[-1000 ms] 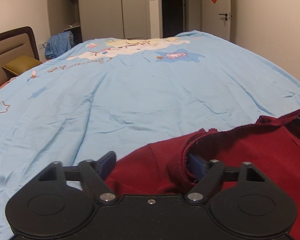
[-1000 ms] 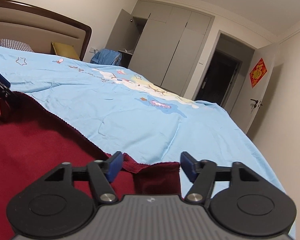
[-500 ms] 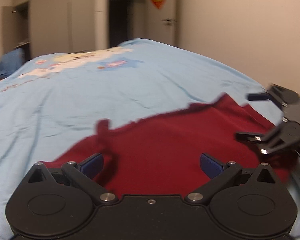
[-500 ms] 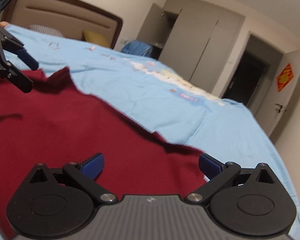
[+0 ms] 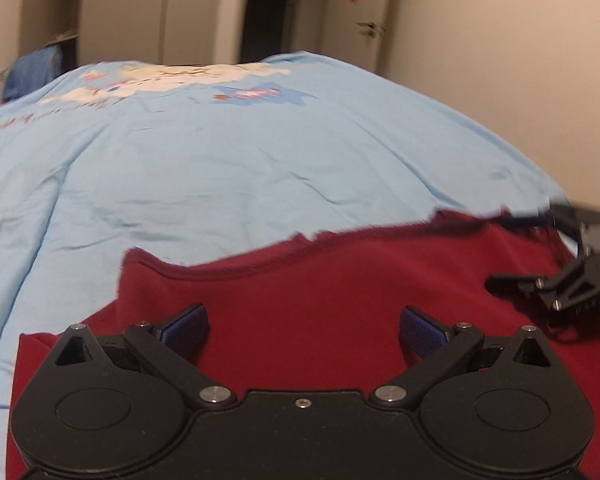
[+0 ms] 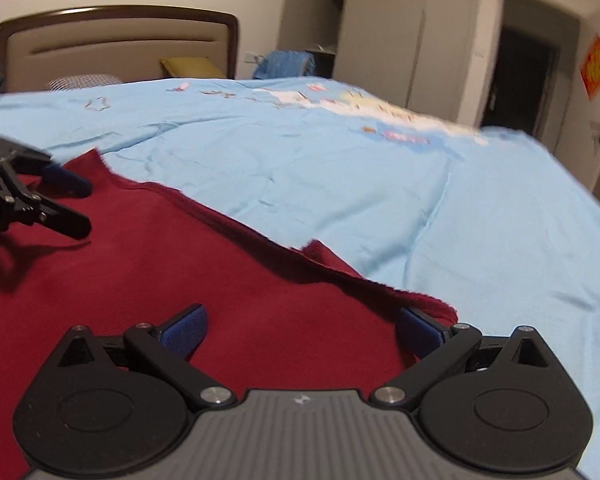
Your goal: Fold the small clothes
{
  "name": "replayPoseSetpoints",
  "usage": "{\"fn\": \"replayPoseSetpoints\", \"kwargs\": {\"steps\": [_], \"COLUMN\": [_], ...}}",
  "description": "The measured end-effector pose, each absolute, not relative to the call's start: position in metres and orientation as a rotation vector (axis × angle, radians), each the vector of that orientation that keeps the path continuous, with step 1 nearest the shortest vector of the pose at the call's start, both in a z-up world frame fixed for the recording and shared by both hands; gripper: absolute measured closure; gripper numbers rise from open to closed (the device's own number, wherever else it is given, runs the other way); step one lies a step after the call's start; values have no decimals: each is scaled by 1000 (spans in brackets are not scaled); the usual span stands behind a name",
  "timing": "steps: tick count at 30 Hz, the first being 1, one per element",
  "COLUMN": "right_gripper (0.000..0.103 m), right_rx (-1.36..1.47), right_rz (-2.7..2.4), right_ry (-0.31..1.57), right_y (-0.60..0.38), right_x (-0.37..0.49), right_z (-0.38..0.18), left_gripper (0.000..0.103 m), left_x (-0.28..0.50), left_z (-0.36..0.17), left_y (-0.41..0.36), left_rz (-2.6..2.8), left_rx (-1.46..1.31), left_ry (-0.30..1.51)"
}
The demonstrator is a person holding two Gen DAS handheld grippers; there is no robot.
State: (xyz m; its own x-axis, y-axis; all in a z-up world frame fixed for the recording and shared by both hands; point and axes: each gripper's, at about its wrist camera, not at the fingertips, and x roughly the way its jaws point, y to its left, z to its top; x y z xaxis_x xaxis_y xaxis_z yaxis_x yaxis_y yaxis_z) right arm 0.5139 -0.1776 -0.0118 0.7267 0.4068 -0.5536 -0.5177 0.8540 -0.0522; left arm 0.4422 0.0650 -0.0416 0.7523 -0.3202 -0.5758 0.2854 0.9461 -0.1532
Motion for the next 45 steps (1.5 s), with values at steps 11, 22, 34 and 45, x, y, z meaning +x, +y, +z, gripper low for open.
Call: {"fn": "replayPoseSetpoints", "kwargs": {"steps": [11, 22, 34, 45], "right_gripper": [0, 1, 1, 0], "right_rx": [65, 75, 60, -47], "right_rz": [582, 579, 562, 483], "right_ry": [567, 557, 545, 512], "right_y": [-222, -224, -220, -208], "right_x": [532, 528, 523, 509], "right_z": [-29, -27, -26, -19], "left_gripper": [1, 1, 1, 1], "left_x": [446, 444, 442, 413], "left_z": [-68, -67, -68, -47], "left_y": [106, 104, 105, 99], "left_rz": [-376, -374, -373, -241], "left_rx": [-385, -376, -376, -322], "left_ry": [519, 520, 515, 464]}}
